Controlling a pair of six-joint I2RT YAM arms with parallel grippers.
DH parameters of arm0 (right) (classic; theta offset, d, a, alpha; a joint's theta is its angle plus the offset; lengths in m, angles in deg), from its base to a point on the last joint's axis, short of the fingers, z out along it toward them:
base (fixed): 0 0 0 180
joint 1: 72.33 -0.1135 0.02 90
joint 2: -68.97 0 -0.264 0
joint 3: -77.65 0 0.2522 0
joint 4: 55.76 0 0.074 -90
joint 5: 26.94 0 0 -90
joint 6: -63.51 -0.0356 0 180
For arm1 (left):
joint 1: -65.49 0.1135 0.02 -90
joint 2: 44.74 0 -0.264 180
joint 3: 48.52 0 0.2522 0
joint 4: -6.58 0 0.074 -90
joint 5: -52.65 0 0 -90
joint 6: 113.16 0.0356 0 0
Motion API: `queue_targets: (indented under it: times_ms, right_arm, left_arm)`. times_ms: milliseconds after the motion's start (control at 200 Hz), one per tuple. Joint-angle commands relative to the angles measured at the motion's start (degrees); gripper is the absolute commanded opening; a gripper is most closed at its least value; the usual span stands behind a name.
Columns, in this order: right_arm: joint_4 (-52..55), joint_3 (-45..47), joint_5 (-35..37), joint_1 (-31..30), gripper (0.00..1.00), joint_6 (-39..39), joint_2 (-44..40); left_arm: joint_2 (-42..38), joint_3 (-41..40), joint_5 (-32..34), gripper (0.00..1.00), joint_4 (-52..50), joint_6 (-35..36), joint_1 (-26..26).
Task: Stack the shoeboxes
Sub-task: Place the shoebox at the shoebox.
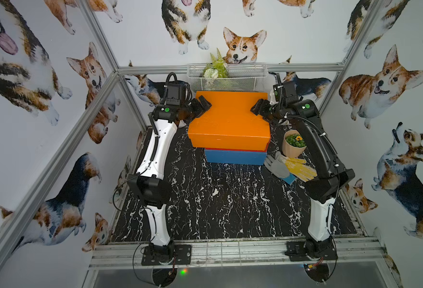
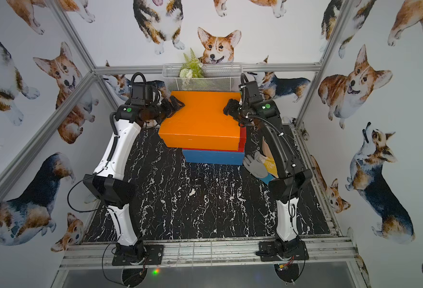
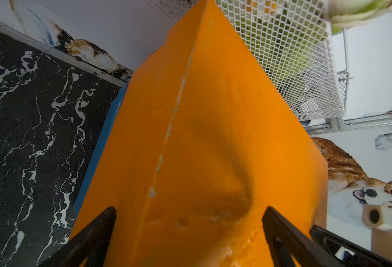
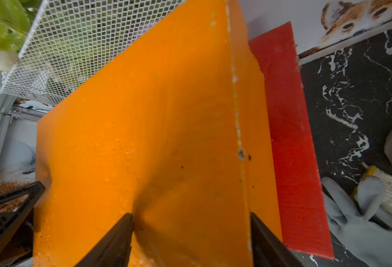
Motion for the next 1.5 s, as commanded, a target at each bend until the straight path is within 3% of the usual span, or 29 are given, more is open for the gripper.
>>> queue_targets:
  times_ms: [0, 576, 1031, 1376, 1491]
  right_arm:
    - [-7.4, 0.8, -16.7, -0.3, 0.75, -2.4, 1.0]
    - [-8.1, 5.9, -16.4, 2.6, 0.75, -1.2, 3.5]
    - [-7.3, 7.4, -11.8, 6.5, 0.87, 1.0, 3.4]
    - [-6.9, 1.2, -12.0, 7.6, 0.89, 2.5, 5.6]
    - [-6.9, 0.1, -11.6, 8.3, 0.95, 2.8, 5.0]
  left_arm:
    - [0.9, 0.6, -17.5, 1.00, 6.3, -4.4, -0.6]
    - [3.3, -6.4, -17.1, 1.00, 8.0, -3.6, 2.2]
    - [3.5, -9.3, -19.5, 1.00, 12.7, -2.2, 4.1]
    - [5.6, -10.9, -25.4, 1.00, 30.1, -10.2, 4.1]
    - [5.4, -9.8, -24.7, 1.00, 31.1, -10.4, 4.9]
